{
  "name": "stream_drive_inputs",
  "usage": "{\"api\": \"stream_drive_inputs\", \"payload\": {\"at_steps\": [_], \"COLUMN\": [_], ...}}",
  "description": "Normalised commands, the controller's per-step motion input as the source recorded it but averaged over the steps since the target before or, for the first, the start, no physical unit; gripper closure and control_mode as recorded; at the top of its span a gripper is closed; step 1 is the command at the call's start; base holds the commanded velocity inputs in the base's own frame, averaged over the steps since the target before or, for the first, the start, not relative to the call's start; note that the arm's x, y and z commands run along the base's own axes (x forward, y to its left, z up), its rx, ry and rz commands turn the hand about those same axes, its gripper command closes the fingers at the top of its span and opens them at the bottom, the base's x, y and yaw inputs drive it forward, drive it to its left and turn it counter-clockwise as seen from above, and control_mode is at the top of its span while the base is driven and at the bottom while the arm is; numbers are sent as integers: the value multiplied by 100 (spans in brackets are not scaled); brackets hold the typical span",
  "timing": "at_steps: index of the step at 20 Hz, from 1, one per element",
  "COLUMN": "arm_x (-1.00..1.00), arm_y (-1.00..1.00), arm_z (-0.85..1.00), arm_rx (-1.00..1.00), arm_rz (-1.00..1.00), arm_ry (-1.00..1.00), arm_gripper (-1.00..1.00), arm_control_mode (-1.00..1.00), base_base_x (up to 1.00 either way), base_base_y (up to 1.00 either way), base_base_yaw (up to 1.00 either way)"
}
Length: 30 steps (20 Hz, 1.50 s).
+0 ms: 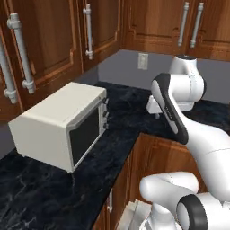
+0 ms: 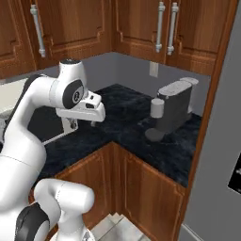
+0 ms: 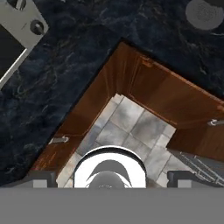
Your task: Navigate to the dishwasher.
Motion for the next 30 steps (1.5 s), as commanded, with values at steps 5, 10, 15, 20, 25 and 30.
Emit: {"api": "stream_drive_inputs", "payload": {"at_steps": [5, 10, 15, 20, 25, 30], "arm_x": [0, 0, 0, 0, 0, 0], "arm_y": [0, 0, 0, 0, 0, 0], "arm_z": [0, 0, 0, 0, 0, 0], "arm_rx": [0, 0, 0, 0, 0, 0], "arm_rz": [0, 0, 0, 0, 0, 0], "arm_ry": [0, 0, 0, 0, 0, 0], "arm_gripper": [-100, -100, -100, -100, -100, -100], "arm_control_mode": [100, 100, 100, 100, 100, 100], "base_base_x": [-91, -87, -55, -35, -12, 0], "base_base_y": [-24, -16, -2, 0, 0, 2], "base_base_yaw": [82, 86, 98, 100, 93, 77]}}
